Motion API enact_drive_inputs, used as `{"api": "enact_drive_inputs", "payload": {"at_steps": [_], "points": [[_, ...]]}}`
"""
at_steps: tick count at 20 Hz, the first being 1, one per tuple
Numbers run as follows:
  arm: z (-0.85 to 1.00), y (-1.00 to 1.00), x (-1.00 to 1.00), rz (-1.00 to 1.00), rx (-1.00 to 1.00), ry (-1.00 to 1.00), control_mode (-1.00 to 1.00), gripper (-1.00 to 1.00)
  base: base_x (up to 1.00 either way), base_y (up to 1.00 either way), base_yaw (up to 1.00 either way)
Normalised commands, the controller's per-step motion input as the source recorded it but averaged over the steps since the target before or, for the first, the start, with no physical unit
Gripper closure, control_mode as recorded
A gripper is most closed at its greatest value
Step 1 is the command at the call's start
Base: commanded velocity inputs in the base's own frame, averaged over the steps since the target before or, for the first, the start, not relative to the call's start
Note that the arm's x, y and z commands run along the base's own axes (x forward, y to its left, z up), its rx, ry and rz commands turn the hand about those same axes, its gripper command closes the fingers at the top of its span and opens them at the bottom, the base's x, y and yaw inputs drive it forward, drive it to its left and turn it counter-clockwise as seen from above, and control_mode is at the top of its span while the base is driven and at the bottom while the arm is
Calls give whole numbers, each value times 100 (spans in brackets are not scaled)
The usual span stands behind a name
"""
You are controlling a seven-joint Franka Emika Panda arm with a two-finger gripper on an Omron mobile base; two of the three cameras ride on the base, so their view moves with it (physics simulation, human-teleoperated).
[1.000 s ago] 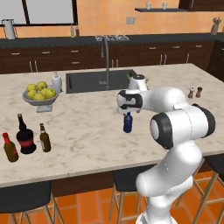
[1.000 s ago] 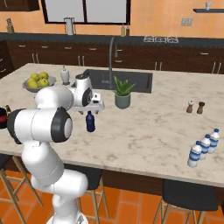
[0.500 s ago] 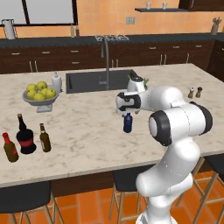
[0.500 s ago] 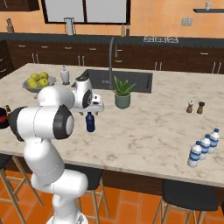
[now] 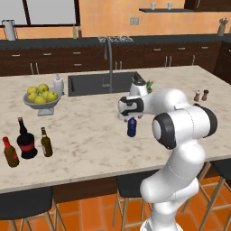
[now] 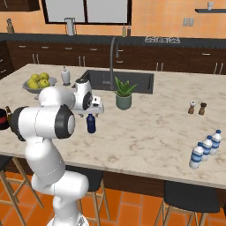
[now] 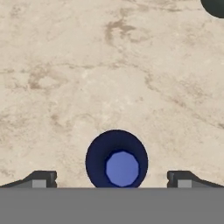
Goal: Move the plastic bottles in the middle to the plastics group, and the glass bottles in the middle to the glass group.
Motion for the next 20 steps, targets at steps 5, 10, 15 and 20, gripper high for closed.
{"api": "enact_drive_inputs", "payload": {"at_steps": [5,10,15,20], "points": [[-13,0,4,0,0,0,-100,-100,0,0,0],[-16,0,2,0,0,0,-100,-100,0,0,0],[-15,0,1,0,0,0,-100,-100,0,0,0],[-6,-5,2,-1,0,-3,-100,-100,0,0,0]]}}
